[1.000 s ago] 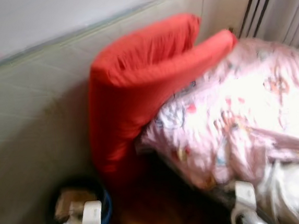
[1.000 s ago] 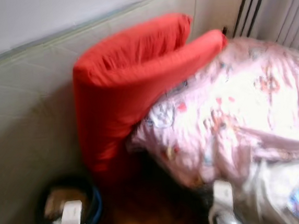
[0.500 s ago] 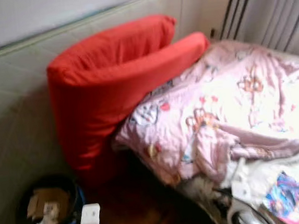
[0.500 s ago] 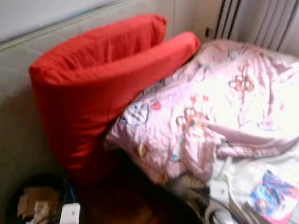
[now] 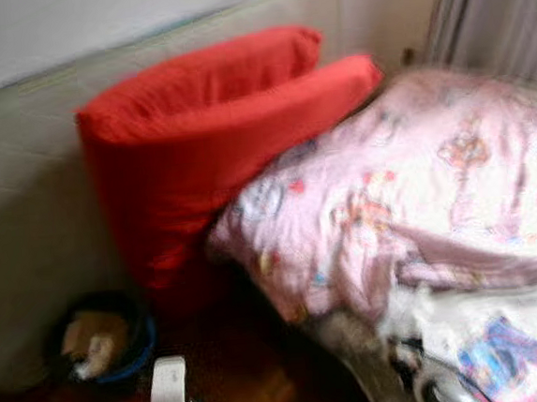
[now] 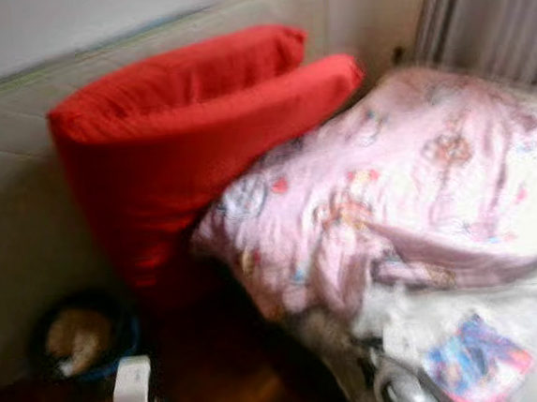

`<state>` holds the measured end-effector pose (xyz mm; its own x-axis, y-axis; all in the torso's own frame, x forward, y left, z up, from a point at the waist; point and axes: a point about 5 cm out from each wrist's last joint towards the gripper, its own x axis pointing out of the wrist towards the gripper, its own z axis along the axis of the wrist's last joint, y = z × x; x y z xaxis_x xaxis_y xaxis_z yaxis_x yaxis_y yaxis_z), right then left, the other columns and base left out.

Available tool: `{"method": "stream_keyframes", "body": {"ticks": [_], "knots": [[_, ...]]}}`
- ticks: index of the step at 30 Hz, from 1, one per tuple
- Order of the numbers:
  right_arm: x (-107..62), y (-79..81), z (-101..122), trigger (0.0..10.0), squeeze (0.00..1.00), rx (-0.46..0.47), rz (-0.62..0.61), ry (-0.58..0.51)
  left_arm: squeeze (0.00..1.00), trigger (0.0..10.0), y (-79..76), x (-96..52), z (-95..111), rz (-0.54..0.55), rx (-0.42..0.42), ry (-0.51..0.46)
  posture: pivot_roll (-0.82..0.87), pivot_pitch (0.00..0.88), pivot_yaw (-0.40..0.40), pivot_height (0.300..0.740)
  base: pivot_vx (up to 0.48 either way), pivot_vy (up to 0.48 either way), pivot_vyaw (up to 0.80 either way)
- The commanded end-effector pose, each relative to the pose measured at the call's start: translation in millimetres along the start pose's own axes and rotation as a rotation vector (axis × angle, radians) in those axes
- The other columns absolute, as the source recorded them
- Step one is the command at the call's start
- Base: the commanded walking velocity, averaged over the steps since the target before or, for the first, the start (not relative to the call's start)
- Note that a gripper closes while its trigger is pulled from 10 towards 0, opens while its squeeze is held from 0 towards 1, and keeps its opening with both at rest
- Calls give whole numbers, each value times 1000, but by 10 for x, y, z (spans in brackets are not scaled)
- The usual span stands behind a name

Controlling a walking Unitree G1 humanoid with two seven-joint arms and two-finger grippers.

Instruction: Clean up the room

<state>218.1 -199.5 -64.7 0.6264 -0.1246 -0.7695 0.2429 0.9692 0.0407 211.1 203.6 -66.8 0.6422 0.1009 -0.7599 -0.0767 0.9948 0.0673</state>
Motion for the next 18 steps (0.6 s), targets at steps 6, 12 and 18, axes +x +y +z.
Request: {"method": "stream_keyframes", "body": {"ticks": [6, 12, 18], "knots": [[3, 46, 4, 10000, 0, 11, 10, 2, 0, 10000, 60, -2, -2, 15, 10, 11, -52, 0, 19, 733, 0, 0, 0], [3, 43, -1, 10000, 0, 7, 13, 11, 0, 10000, 56, -2, -8, 19, -6, 14, -52, 0, 18, 733, 0, 0, -252], [4, 42, -1, 10000, 0, -1, 15, 15, 0, 10000, 53, -2, -12, 20, -12, 18, -51, 0, 18, 733, 0, 296, -781]]}}
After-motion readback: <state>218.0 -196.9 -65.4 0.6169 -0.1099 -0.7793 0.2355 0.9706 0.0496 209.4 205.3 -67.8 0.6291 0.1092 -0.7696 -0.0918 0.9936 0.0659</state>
